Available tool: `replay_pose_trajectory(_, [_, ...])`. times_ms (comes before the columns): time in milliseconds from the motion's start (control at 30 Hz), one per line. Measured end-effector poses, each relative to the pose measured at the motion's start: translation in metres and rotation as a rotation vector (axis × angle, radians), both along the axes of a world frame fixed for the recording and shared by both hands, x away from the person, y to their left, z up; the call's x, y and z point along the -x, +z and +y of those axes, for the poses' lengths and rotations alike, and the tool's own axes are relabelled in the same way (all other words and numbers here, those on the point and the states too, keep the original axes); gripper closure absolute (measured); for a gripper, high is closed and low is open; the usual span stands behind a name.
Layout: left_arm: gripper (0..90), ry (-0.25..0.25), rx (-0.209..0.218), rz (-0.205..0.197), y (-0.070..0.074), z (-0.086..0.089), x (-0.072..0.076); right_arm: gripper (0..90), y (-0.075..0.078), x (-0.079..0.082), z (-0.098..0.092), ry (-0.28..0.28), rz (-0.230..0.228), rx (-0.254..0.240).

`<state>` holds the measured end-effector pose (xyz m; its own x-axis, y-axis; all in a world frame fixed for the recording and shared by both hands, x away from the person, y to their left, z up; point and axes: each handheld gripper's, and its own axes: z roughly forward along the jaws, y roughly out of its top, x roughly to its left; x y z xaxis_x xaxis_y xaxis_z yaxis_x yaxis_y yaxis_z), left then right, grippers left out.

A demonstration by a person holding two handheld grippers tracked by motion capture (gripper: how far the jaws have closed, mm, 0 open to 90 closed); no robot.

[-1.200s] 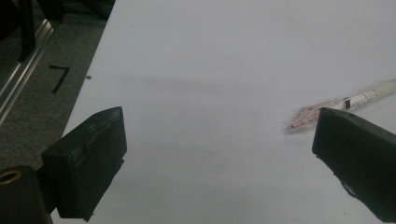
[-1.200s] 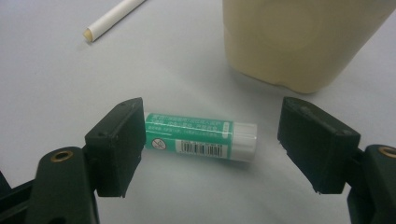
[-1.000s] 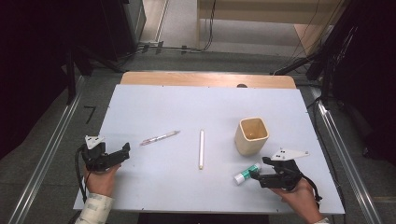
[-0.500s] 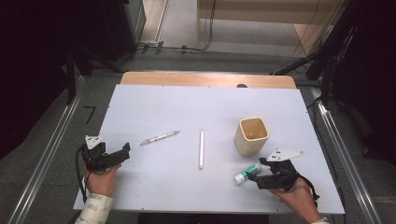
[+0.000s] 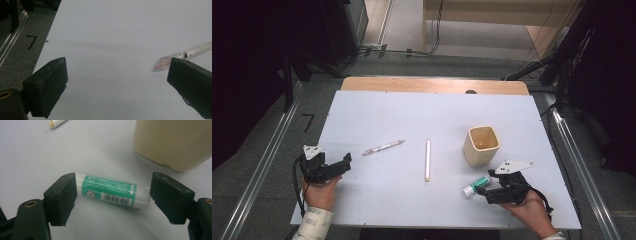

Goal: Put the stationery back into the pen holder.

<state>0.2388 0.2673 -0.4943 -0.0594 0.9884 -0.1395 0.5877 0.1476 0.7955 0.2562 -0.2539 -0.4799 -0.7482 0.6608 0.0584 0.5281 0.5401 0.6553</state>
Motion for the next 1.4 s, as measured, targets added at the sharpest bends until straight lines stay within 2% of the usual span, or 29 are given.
replay_pose_trajectory(167, [3.7, -0.001, 0.0, 0.0, -0.0001, 0.0, -0.0001, 20.1, 0.0006, -0.0001, 0.001, 0.006, -0.005, 0.001])
replay_pose_trajectory(533, [3.7, 0.001, 0.0, 0.0, -0.0003, -0.0003, -0.0003, 19.2, 0.0017, -0.0008, 0.0033, 0.063, -0.021, -0.005])
replay_pose_trajectory(767, [3.7, 0.0, 0.0, 0.001, -0.0003, -0.0001, -0.0001, 19.0, 0.0, -0.0026, 0.0049, 0.078, -0.02, 0.015])
replay_pose_trajectory(1067, [3.7, 0.002, 0.0, 0.001, -0.0002, -0.0001, 0.0, 18.1, -0.0053, -0.0035, 0.0088, 0.105, -0.022, 0.064])
replay_pose_trajectory(1400, [3.7, 0.002, 0.0, 0.0, -0.0001, 0.0001, 0.0, 21.3, -0.0077, -0.0044, 0.0103, 0.121, -0.062, 0.095])
